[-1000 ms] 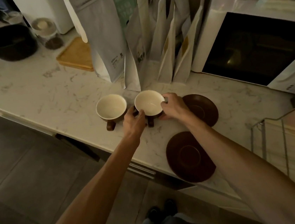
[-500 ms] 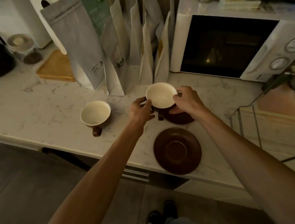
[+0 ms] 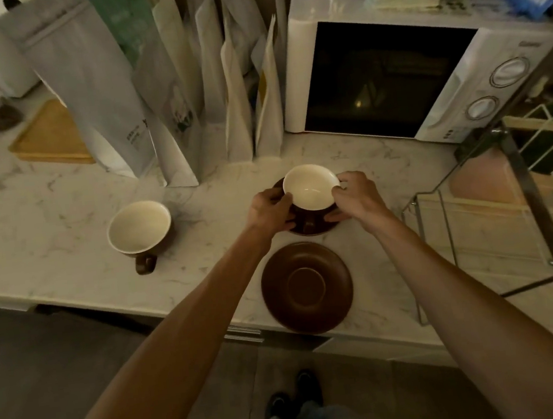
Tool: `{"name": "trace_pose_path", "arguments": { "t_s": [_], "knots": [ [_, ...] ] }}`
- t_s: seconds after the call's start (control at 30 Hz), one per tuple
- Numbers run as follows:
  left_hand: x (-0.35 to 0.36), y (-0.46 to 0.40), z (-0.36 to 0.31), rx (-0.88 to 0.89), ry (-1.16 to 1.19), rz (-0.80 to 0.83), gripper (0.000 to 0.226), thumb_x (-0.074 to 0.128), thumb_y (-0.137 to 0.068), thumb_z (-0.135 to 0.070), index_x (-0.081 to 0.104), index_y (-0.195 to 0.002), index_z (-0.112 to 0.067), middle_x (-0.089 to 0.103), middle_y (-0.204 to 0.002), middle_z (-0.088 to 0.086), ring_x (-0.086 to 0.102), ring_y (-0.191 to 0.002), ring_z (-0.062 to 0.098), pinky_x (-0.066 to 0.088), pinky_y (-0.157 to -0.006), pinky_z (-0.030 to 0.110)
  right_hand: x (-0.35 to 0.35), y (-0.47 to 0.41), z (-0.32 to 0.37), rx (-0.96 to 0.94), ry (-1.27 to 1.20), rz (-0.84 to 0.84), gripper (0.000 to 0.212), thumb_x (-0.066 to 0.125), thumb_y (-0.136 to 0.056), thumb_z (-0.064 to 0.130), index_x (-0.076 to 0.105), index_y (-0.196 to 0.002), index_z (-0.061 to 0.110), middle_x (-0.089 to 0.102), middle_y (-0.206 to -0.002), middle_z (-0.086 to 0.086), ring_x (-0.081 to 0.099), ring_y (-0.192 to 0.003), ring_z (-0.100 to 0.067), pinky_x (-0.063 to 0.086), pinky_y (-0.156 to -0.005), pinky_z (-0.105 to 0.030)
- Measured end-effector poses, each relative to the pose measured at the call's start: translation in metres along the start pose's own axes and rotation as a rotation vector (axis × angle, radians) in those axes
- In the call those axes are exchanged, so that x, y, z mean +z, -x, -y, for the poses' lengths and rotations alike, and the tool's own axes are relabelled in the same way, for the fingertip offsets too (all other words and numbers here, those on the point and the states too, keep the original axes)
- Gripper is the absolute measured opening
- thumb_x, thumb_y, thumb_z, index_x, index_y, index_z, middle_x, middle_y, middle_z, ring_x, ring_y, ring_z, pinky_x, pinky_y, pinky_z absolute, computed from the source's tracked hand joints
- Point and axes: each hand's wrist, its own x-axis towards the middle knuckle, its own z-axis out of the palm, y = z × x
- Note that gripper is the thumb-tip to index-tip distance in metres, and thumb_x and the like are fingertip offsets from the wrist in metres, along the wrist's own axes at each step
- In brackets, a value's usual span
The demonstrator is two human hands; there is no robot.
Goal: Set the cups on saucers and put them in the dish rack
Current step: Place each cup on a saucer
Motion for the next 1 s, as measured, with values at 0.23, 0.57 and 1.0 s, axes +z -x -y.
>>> {"name": "trace_pose_path", "arguments": {
  "t_s": [0.23,0.57,1.0],
  "knots": [
    [0.002,-0.007,0.004,-0.026,-0.006,-0.010,0.037,0.055,-0.095,-0.016,0.054,-0.130,-0.005,0.064,-0.106,0.016,0.068,-0.095,0.028,0.059,-0.078,0.040,0.003,-0.007,-0.003,0.017,0.001,0.013,0.035,0.047,-0.091,0.002,0.061,-0.123,0.007,0.062,-0.100,-0.011,0.074,-0.075,-0.033,0.063,-0.068,-0.046],
    [-0.001,-0.009,0.005,-0.038,-0.005,-0.012,0.042,0.056,-0.095,-0.016,0.049,-0.135,-0.007,0.063,-0.113,0.015,0.068,-0.099,0.027,0.060,-0.077,0.039,0.009,-0.012,-0.006,0.015,-0.005,0.014,0.039,0.047,-0.092,0.003,0.058,-0.129,0.010,0.062,-0.107,-0.011,0.075,-0.071,-0.032,0.063,-0.070,-0.046],
    [-0.009,-0.005,0.006,-0.012,-0.058,0.011,0.045,0.057,-0.092,-0.024,0.048,-0.136,-0.016,0.062,-0.119,0.013,0.066,-0.102,0.024,0.060,-0.078,0.040,0.009,-0.003,-0.003,-0.046,0.289,-0.013,0.037,0.045,-0.097,0.022,0.051,-0.133,0.013,0.070,-0.110,-0.015,0.074,-0.079,-0.029,0.062,-0.073,-0.043]
  ]
}}
